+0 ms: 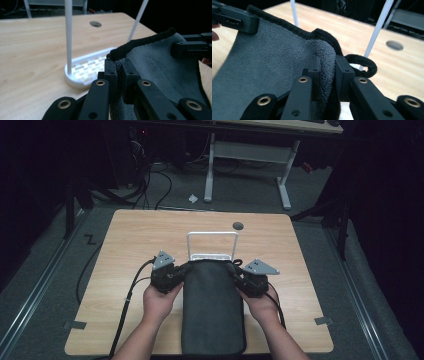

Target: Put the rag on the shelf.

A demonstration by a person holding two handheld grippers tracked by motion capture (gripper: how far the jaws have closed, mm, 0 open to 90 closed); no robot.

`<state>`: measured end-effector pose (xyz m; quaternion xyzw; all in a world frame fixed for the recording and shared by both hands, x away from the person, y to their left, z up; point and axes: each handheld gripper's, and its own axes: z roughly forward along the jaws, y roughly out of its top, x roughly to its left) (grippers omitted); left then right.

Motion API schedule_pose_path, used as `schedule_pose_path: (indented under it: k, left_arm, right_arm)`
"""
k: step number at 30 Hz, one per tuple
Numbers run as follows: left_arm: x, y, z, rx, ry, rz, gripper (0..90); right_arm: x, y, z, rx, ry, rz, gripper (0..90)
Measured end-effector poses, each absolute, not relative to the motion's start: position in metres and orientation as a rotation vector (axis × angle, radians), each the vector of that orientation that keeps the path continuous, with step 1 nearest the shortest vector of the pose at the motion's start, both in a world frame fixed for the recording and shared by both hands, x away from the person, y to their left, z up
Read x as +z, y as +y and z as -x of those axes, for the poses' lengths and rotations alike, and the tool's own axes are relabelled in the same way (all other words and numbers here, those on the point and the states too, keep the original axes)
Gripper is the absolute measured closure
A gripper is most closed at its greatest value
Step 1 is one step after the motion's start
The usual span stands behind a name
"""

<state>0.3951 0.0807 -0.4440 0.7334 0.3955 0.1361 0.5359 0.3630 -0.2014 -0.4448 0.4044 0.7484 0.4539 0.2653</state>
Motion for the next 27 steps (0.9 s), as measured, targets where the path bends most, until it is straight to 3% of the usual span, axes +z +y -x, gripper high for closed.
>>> schedule_pose_path:
  k: [27]
  left_arm:
    - [-0.35, 0.088, -0.418, 0.482, 0.824, -1.617, 85.0]
  right_arm:
    - [-0.353, -0.197, -0.389, 1.326, 1.839, -0.958, 77.7]
